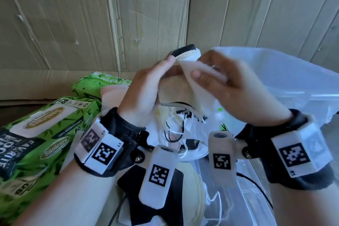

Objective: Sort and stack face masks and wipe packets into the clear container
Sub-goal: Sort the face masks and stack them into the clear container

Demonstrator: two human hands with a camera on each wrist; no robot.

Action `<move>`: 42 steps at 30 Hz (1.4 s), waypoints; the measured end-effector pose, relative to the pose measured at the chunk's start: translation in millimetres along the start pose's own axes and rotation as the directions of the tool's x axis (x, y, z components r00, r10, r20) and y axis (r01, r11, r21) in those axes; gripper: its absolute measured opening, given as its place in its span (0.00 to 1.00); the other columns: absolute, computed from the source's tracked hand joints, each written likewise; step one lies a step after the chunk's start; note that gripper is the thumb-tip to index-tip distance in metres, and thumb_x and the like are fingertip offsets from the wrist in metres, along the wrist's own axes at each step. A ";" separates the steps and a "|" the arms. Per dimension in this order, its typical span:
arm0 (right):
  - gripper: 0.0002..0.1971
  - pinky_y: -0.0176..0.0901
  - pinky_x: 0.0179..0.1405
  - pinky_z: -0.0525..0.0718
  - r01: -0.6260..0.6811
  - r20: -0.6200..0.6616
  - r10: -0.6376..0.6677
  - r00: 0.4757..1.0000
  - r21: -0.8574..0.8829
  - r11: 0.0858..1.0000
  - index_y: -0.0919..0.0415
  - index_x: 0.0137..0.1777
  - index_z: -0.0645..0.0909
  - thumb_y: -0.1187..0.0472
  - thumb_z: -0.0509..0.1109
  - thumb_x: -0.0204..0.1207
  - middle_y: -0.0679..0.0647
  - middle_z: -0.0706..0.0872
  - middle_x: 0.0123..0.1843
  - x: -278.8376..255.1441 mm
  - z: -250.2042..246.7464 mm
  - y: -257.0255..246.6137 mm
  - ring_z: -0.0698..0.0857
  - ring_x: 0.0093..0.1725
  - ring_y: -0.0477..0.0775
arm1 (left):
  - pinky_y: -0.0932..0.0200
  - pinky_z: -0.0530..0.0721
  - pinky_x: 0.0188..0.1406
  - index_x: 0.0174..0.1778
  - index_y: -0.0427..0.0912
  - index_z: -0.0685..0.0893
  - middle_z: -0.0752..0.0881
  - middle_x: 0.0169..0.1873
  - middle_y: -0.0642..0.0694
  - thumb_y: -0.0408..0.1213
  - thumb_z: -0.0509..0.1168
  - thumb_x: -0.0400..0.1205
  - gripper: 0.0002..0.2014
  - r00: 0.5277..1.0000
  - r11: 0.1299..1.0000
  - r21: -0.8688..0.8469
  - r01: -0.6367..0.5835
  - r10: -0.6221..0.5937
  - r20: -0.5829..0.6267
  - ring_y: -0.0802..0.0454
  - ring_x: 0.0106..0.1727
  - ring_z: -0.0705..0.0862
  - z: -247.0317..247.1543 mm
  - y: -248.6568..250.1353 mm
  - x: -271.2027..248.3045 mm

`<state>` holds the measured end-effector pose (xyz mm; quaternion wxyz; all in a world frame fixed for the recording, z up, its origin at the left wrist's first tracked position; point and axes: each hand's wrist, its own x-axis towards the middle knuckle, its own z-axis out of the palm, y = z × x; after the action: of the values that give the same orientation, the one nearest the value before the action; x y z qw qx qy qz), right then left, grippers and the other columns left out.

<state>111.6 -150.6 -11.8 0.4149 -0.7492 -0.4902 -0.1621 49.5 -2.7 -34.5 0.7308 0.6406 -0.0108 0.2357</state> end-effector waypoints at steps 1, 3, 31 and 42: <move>0.13 0.27 0.39 0.74 0.004 0.104 -0.008 0.995 0.033 0.999 0.50 0.43 0.79 0.44 0.58 0.76 0.40 0.83 0.35 -0.7 2.5 -0.8 0.79 0.36 0.35 | 0.61 0.84 0.42 0.38 0.43 0.92 0.91 0.37 0.47 0.47 0.67 0.74 0.12 0.999 0.997 -0.069 0.035 -0.034 0.022 0.53 0.40 0.89 -0.9 1.3 -0.5; 0.23 0.36 0.50 0.78 -0.075 0.169 0.033 0.985 0.248 0.966 0.53 0.52 0.83 0.38 0.53 0.76 0.47 0.87 0.44 -1.4 -0.4 -1.0 0.83 0.44 0.41 | 0.62 0.84 0.41 0.41 0.41 0.92 0.91 0.38 0.44 0.43 0.74 0.65 0.12 1.000 0.999 -0.050 0.007 -0.006 0.027 0.51 0.40 0.88 -3.9 0.5 1.4; 0.05 0.42 0.43 0.82 0.041 -0.307 -0.051 0.950 -0.039 0.998 0.53 0.37 0.86 0.62 0.77 0.62 0.42 0.83 0.31 -4.1 -21.6 11.0 0.80 0.31 0.45 | 0.66 0.82 0.58 0.55 0.49 0.83 0.85 0.56 0.58 0.19 0.72 0.66 0.26 0.948 0.967 0.068 -0.245 0.224 0.226 0.63 0.56 0.84 -5.7 -0.6 0.1; 0.12 0.19 0.34 0.69 0.037 -0.107 -0.059 0.993 -0.201 0.979 0.50 0.33 0.75 0.58 0.78 0.61 0.37 0.72 0.32 -4.0 -18.7 10.1 0.74 0.31 0.28 | 0.65 0.83 0.54 0.48 0.49 0.87 0.90 0.44 0.59 0.21 0.69 0.70 0.18 0.961 0.975 0.130 -0.182 0.148 0.235 0.62 0.50 0.86 -2.0 -1.3 -3.5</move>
<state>121.6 -169.3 -7.8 0.3609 -0.7646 -0.4654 -0.2619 46.3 -2.1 -37.2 0.6522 0.7132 -0.1285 0.2224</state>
